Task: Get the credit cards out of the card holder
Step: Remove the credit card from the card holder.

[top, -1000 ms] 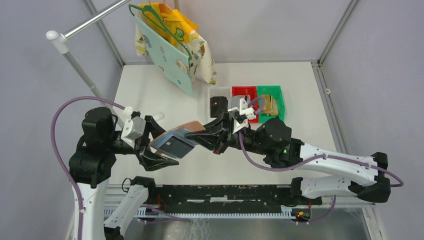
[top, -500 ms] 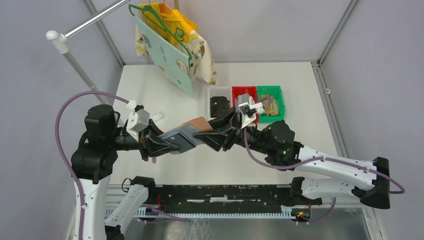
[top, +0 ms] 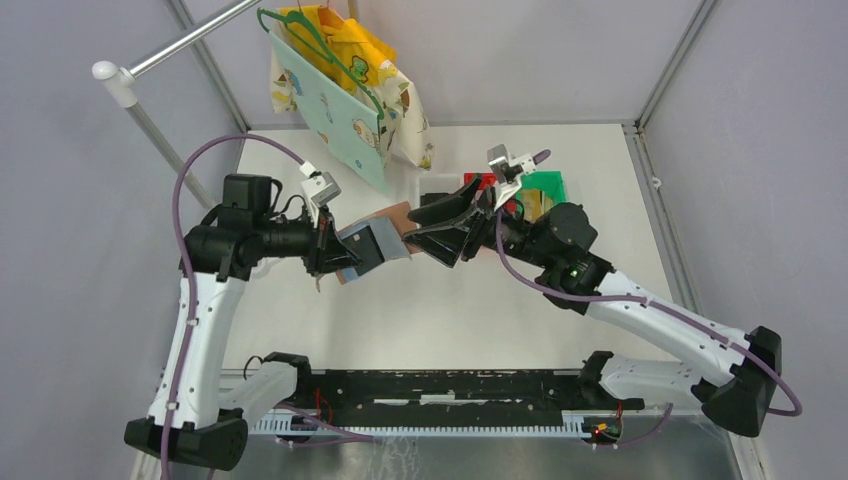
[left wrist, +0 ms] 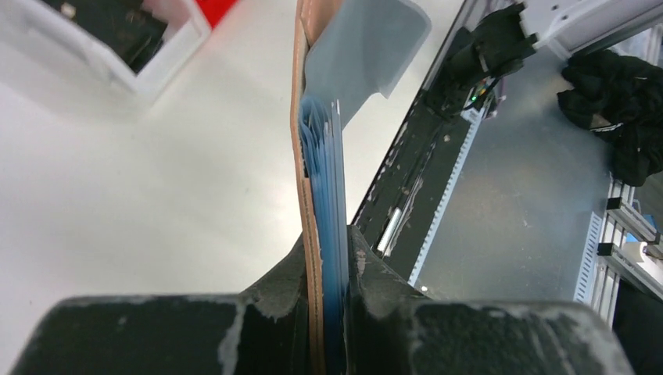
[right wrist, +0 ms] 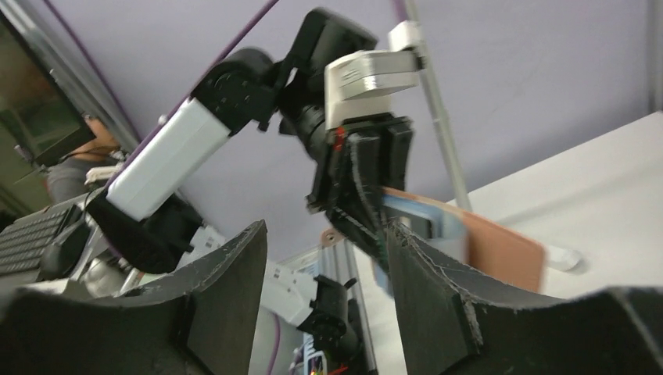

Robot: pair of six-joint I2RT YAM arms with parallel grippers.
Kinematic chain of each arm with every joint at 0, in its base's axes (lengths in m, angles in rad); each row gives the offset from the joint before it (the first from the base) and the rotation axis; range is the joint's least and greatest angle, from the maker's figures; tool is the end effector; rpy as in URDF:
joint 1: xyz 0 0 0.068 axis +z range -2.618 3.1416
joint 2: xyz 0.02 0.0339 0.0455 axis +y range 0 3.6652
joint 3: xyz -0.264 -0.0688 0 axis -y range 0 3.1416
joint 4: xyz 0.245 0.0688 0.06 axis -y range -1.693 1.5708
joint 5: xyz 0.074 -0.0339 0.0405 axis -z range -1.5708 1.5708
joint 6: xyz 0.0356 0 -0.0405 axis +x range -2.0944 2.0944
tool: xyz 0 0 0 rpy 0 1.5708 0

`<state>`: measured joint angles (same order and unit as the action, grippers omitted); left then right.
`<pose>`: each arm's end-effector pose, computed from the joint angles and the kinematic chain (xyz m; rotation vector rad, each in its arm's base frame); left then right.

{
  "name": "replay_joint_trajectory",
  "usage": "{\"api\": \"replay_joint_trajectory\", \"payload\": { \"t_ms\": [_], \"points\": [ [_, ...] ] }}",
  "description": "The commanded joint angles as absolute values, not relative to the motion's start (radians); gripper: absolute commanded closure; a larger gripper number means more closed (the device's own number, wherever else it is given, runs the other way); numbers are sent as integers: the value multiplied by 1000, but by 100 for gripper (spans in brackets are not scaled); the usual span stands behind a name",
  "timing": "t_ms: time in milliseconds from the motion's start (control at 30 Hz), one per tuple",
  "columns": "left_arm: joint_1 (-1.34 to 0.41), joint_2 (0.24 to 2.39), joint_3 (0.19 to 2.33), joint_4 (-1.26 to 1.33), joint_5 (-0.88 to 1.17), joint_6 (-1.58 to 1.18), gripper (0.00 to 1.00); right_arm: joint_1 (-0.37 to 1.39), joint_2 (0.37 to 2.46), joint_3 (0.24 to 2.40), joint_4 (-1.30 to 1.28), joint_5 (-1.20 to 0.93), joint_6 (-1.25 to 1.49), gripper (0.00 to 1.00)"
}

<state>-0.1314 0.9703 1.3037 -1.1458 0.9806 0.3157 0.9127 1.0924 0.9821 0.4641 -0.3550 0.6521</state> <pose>0.1421 -0.0486 0.4001 0.9042 1.9554 -1.0427 0.1427 0.2048 0.4177 -0.5238 1.3027 1.5490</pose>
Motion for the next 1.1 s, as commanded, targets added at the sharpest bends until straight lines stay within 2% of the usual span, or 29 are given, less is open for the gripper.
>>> {"api": "replay_joint_trajectory", "payload": {
  "t_ms": [0, 133, 333, 833, 1067],
  "points": [
    [-161, 1016, 1322, -1221, 846, 360, 98, 918, 1155, 982, 570, -494, 729, 37],
    [-202, 1053, 1342, -1254, 790, 341, 98, 927, 1233, 949, 659, -549, 787, 37],
    [-222, 1064, 1358, -1268, 810, 345, 98, 931, 1331, 909, 759, -596, 843, 40],
    [-225, 1088, 1448, -1380, 893, 429, 98, 929, 1387, 839, 802, -587, 852, 48],
    [-226, 1094, 1462, -1400, 935, 454, 98, 931, 1415, 827, 912, -592, 915, 52]
  ]
}}
